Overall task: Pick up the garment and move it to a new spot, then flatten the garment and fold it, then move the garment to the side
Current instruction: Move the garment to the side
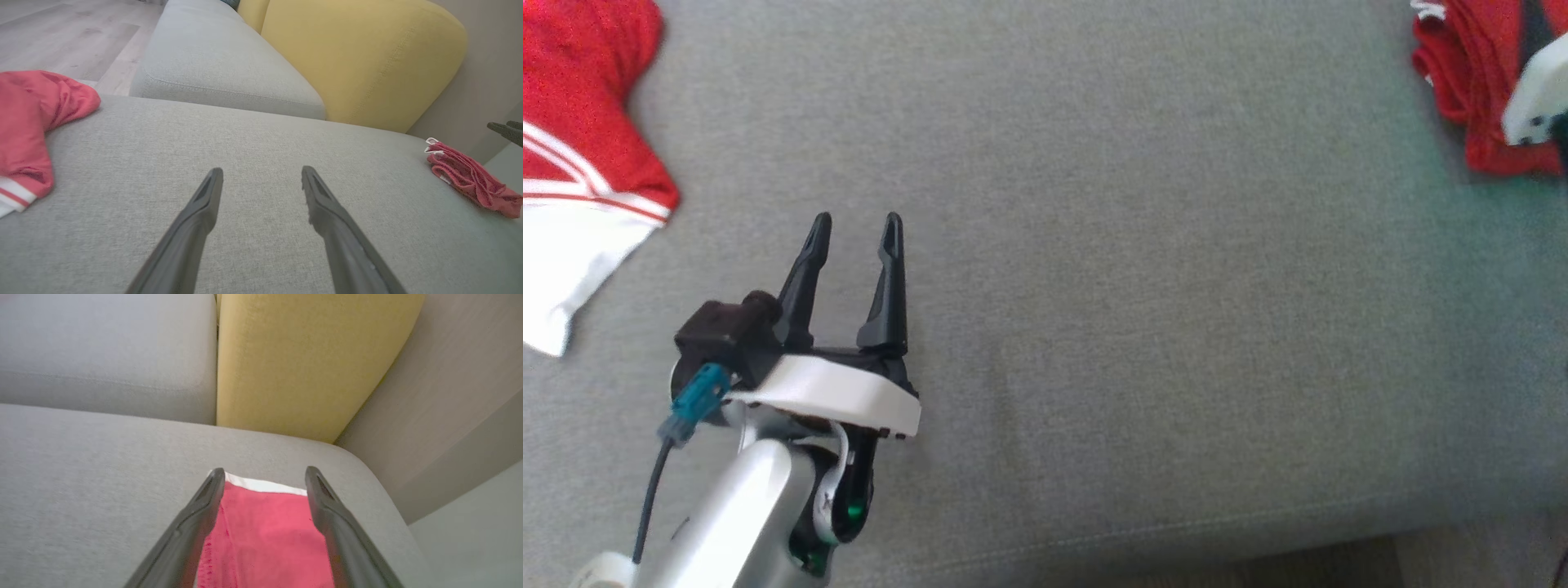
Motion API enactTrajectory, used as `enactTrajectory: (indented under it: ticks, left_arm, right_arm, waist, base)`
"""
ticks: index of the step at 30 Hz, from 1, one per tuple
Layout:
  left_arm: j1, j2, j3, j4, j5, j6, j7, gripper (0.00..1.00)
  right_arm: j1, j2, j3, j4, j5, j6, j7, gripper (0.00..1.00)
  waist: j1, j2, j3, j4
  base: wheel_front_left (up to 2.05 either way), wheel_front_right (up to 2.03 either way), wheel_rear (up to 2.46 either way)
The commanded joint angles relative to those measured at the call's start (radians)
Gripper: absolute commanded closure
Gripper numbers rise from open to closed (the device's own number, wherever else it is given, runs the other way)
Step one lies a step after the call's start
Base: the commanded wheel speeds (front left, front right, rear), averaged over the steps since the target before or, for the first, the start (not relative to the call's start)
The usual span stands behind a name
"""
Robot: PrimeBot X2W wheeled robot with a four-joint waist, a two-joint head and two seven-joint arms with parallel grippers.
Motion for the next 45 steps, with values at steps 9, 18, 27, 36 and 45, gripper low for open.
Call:
enactTrajectory:
  ticks: [9,18,27,36,45]
  left_arm:
    - [-0.009,-0.039,0.096,0.070,-0.032,-0.014,-0.061,0.00]
    - [0.068,-0.086,0.155,0.153,-0.001,-0.033,-0.073,0.00]
    - [0.161,-0.114,0.194,0.191,0.045,-0.067,-0.073,0.00]
    - [0.242,-0.136,0.207,0.210,0.093,-0.096,-0.073,0.00]
    - [0.290,-0.147,0.227,0.206,0.125,-0.110,-0.073,0.00]
  right_arm:
    - [0.131,0.143,0.029,-0.115,0.122,-0.001,-0.125,0.00]
    - [0.384,0.278,-0.025,-0.307,0.156,-0.001,-0.189,0.00]
    - [0.697,0.309,-0.050,-0.579,0.159,-0.001,-0.199,0.00]
    - [0.986,0.310,-0.012,-0.882,0.219,-0.001,-0.176,0.00]
    - [1.148,0.310,0.030,-1.074,0.246,-0.001,-0.118,0.00]
  waist:
    - [0.0000,0.0000,-0.163,0.083]
    - [0.0000,0.0000,-0.304,0.121]
    - [0.0000,0.0000,-0.369,0.137]
    - [0.0000,0.0000,-0.399,0.144]
    - [0.0000,0.0000,-0.408,0.127]
  base:
    - [0.00,0.00,0.00]
    - [0.00,0.00,0.00]
    - [0.00,0.00,0.00]
    - [0.00,0.00,0.00]
    - [0.00,0.00,0.00]
